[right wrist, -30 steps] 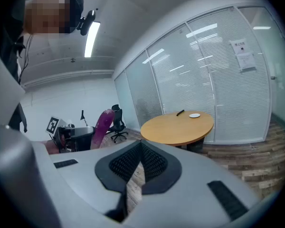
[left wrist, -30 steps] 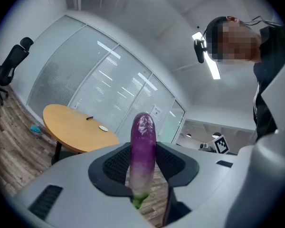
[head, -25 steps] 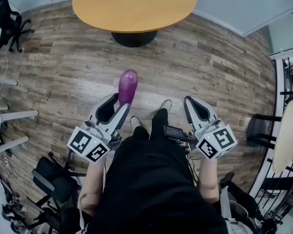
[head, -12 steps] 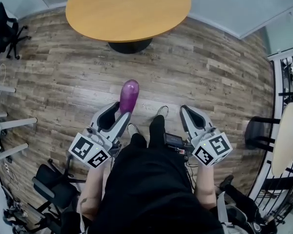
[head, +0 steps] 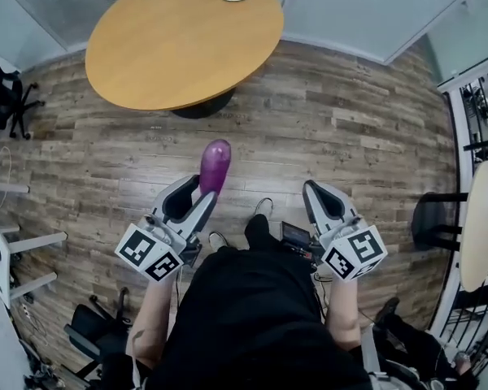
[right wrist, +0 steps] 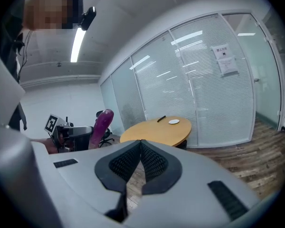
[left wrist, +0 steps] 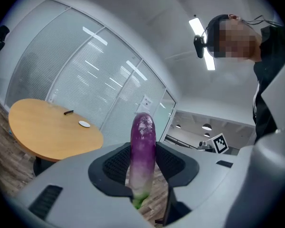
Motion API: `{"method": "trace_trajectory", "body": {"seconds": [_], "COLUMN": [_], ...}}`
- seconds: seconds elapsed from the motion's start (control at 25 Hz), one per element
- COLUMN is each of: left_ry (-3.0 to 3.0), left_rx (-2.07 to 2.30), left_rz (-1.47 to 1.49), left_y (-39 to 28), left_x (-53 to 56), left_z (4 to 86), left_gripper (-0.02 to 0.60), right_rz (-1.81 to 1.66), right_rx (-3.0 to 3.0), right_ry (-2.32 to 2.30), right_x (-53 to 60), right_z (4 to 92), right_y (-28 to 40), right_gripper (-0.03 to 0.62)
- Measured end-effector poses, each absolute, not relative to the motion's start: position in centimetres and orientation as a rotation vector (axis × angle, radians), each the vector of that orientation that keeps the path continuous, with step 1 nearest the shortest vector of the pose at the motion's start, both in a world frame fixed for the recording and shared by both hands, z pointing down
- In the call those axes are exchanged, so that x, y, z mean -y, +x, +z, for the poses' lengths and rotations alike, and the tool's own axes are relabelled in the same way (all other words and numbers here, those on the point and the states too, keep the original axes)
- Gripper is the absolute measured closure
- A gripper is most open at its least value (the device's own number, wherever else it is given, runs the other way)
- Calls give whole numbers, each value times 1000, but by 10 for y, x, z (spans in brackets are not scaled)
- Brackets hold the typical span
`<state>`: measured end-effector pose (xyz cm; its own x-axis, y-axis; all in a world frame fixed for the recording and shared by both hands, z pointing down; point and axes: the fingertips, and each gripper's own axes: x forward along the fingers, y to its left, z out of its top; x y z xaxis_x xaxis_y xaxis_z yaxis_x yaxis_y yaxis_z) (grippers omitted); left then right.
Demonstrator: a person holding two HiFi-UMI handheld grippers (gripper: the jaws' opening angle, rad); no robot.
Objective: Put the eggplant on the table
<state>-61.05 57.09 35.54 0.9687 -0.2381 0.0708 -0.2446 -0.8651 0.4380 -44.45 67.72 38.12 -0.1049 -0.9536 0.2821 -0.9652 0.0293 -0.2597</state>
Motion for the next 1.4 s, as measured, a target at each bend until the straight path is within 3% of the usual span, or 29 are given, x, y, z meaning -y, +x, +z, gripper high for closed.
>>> {"method": "trace_trajectory", "body": {"seconds": [0.4, 0.76, 1.4], "left_ry": [2704, 2727, 2714], "left_rx": [228, 91, -166], "left_rz": [29, 152, 91], "left_y": [-466, -396, -265], "left_x": [-570, -568, -391], "left_z": [343, 359, 354], "left_gripper": [407, 407, 407], "right_rz": [586, 702, 576], "right_rx": [2161, 2061, 1911], "right_ry": [2247, 2337, 2466], "right_x": [-693, -703, -529], "right_z": [376, 404, 372], "right_y": [-315, -261, -170], "right_gripper": [577, 577, 577]}}
